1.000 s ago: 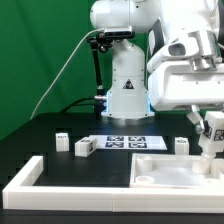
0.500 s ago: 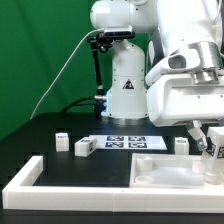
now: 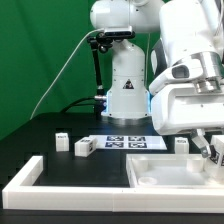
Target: Assemble one leg
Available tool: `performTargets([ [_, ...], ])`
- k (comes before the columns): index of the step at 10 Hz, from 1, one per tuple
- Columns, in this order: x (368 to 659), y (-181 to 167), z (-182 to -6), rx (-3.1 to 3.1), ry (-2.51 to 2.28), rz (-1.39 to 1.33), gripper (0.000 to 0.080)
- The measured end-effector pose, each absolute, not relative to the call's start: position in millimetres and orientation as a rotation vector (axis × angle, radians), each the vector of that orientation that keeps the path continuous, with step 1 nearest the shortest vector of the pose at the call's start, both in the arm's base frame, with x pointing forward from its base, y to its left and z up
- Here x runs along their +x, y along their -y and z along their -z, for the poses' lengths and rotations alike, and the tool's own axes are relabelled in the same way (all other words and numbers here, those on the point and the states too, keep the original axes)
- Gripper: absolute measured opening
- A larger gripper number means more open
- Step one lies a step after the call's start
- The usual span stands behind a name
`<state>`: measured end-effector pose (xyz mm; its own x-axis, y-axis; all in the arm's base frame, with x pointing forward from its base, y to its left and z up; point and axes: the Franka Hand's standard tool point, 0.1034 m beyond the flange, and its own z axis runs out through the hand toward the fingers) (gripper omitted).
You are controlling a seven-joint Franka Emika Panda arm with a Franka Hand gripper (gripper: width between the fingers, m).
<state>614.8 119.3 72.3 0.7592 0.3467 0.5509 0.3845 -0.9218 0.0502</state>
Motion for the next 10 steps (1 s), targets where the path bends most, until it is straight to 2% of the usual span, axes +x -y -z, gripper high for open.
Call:
performTargets([
  [6, 610.5, -118.7, -65.1, -2.883, 0.594, 0.89, 0.0288],
  [8, 610.4, -118.7, -64.8, -2.883, 0.594, 0.889, 0.059],
  [9, 610.3, -118.7, -64.7, -2.883, 0.594, 0.888, 0.0634],
  [10, 610.2, -118.7, -64.6, -2.883, 0.594, 0.888, 0.0634],
])
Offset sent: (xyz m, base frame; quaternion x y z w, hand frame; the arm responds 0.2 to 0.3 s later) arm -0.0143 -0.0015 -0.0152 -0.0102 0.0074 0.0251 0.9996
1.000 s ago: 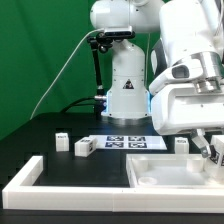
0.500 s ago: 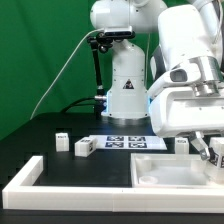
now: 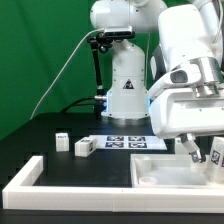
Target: Assemble one leg
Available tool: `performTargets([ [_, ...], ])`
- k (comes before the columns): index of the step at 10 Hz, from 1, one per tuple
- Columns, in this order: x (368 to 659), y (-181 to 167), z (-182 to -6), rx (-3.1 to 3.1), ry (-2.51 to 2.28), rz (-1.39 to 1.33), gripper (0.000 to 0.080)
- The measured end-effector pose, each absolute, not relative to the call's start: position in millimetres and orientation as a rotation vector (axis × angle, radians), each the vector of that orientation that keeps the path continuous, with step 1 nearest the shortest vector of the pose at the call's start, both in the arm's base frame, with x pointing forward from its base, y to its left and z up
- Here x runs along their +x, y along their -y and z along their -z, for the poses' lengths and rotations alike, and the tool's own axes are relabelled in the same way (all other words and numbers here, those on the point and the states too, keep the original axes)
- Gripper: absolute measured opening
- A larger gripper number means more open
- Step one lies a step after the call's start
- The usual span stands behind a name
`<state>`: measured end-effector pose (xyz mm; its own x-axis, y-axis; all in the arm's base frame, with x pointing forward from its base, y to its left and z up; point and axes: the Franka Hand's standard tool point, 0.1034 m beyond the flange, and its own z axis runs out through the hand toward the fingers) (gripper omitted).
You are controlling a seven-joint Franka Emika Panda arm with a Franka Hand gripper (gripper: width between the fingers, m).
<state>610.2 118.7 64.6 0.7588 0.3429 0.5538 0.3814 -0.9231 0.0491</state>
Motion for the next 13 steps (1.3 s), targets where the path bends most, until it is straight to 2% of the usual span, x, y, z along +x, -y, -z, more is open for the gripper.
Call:
performTargets([
  [3, 610, -119, -64.7, -2.883, 0.595, 0.887, 0.0648],
  [6, 617, -120, -93.6, -2.89, 0.618, 0.865, 0.0649],
  [9, 614, -123, -86.2, -2.902, 0.628, 0.771, 0.0649],
  [13, 616, -131, -80.8, -2.966, 0.625, 0.258, 0.0649],
])
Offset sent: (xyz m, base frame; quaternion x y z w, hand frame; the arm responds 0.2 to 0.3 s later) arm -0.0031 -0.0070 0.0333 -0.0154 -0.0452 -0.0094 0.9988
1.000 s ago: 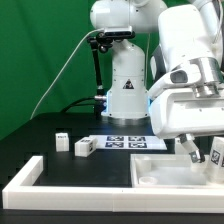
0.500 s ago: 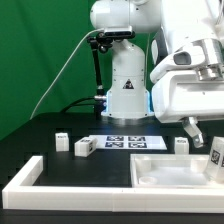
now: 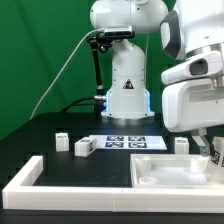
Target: Assemble one leg
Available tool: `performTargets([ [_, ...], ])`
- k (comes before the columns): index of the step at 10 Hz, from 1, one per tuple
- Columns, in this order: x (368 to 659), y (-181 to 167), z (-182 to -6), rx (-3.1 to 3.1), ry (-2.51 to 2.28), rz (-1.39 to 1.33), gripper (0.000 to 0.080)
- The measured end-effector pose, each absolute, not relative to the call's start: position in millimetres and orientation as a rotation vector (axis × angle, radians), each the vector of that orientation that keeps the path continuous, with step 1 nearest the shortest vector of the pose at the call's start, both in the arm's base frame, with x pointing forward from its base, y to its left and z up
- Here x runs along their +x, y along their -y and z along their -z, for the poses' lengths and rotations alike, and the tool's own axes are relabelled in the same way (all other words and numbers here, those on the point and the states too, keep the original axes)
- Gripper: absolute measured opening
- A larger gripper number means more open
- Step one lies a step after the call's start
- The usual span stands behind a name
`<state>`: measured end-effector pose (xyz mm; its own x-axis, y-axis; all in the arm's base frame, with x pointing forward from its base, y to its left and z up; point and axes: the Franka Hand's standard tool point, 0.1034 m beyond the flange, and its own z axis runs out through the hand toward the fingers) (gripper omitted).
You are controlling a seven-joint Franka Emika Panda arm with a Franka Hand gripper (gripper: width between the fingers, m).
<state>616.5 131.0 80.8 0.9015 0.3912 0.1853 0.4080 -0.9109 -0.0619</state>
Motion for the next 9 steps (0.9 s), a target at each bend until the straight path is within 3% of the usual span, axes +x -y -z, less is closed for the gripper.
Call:
performTargets([
  [3, 621, -126, -84.4, -2.968, 0.67, -0.045, 0.0649],
  [7, 622, -116, -77.2, -2.975, 0.668, 0.042, 0.0649],
  [8, 622, -116, -77.2, -2.975, 0.668, 0.042, 0.0561],
  [9, 622, -116, -77.0, -2.975, 0.668, 0.042, 0.0387],
])
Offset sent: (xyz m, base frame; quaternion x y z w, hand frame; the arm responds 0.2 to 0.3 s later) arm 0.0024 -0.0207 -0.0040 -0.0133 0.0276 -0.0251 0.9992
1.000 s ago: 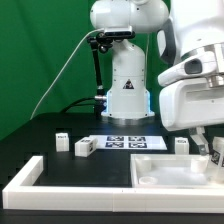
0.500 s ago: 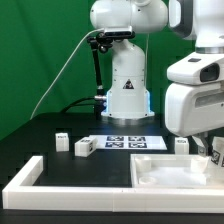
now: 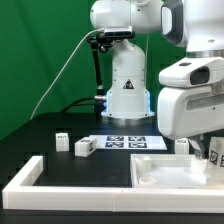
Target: Assemble one leg
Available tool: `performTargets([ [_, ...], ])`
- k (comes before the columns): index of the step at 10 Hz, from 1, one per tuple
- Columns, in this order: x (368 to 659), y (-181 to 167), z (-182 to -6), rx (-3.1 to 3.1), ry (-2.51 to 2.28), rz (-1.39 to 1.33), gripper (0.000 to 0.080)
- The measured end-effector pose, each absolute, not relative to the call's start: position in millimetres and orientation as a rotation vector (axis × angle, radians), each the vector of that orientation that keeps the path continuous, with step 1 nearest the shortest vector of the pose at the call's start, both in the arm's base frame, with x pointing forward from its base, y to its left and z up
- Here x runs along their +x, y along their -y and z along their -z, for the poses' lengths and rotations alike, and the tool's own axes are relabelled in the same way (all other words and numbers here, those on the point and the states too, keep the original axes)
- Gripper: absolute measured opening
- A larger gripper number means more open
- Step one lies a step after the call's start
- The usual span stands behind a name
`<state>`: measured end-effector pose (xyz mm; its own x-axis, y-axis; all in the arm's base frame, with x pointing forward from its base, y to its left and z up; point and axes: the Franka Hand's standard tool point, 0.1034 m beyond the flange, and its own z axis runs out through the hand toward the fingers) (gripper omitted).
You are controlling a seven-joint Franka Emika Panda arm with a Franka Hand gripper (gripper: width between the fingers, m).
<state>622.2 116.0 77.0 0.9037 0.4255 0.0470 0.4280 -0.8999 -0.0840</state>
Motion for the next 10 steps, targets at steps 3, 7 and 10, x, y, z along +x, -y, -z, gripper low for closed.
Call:
performTargets([
  [3, 622.1, -116.0, -76.8, -2.975, 0.668, 0.041, 0.029],
  [7, 623.7, -120.0, -75.3, -3.023, 0.381, 0.061, 0.029],
  [10, 625.2, -117.8, -74.5, -3.049, -0.251, 0.046, 0.029],
])
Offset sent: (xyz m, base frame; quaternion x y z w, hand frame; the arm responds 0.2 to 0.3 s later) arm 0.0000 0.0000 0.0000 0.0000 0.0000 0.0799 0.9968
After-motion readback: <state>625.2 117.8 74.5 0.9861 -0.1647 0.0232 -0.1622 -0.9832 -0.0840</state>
